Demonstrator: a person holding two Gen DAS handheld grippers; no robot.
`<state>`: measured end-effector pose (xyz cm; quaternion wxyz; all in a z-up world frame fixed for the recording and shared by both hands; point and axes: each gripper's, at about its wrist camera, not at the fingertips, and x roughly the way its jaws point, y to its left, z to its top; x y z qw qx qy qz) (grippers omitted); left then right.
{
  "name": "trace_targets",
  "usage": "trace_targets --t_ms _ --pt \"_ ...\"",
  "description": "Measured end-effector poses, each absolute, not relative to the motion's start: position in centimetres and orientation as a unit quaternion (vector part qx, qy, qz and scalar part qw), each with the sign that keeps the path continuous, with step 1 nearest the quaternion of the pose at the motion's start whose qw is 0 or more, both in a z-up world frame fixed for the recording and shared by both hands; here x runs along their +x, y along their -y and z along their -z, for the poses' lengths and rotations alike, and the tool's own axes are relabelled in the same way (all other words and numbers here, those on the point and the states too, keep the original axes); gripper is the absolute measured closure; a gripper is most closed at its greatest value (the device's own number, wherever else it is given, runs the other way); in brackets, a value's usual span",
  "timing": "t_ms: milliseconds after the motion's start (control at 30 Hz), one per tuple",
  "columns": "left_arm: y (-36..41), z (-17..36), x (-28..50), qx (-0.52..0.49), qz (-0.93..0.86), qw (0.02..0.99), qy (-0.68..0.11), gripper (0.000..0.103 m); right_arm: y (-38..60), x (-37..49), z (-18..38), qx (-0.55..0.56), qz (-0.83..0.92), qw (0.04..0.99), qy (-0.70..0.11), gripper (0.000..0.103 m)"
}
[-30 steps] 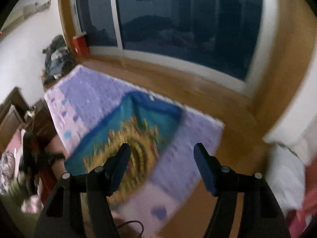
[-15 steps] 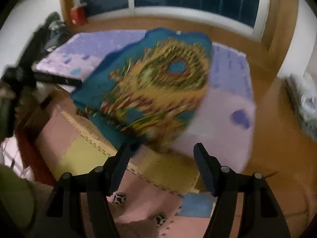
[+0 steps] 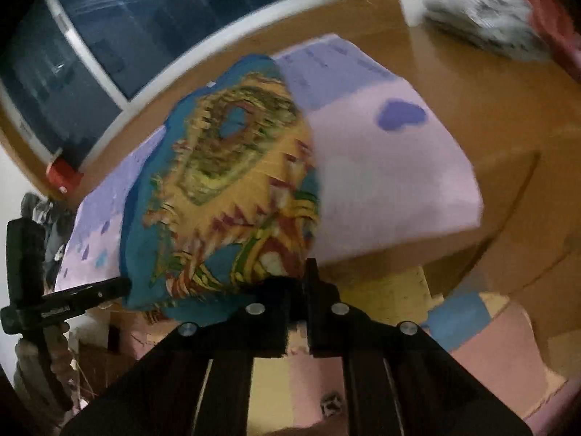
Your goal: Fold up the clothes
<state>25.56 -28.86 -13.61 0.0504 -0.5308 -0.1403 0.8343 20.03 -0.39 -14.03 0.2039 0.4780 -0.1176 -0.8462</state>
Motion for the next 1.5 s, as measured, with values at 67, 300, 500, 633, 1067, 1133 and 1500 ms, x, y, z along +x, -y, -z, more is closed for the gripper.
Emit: trace_targets --t_ms 67,300,500,633,1067,1133,1500 --pt "29.0 13.6 25.8 -0.53 -0.834 0.054 0.147 0.073 -0.4 20.6 13.8 0.474 0.853 0.193 0.104 0.092" --pt "29.4 13.7 25.6 -0.525 -0.829 0.063 0.182 0.071 0.5 20.0 11.0 0.426 0.873 0.222 0.084 0.051" --pt "29.1 14.1 26.8 -0.538 -0.831 0.053 0.135 0.082 2.9 17.0 12.6 0.462 0.857 0.223 0.059 0.064" --pt "30.2 11.5 29.7 -0.521 -0.845 0.055 0.107 0.082 3.3 18.4 12.5 0.496 0.831 0.253 0.0 0.065" --pt "31.0 7.5 15.5 -0.482 -0.869 0.05 0.099 0.081 8.6 0.4 3.0 0.456 0.825 0.329 -0.053 0.063" --pt "30.7 8.5 12.6 -0.491 -0.863 0.042 0.111 0.08 10.3 -3.2 4.2 0.462 0.818 0.338 -0.055 0.063" --pt "33.0 11.4 7.9 -0.52 -0.838 -0.025 0.166 0.076 18.4 -13.6 9.2 0.445 0.819 0.329 -0.149 0.087"
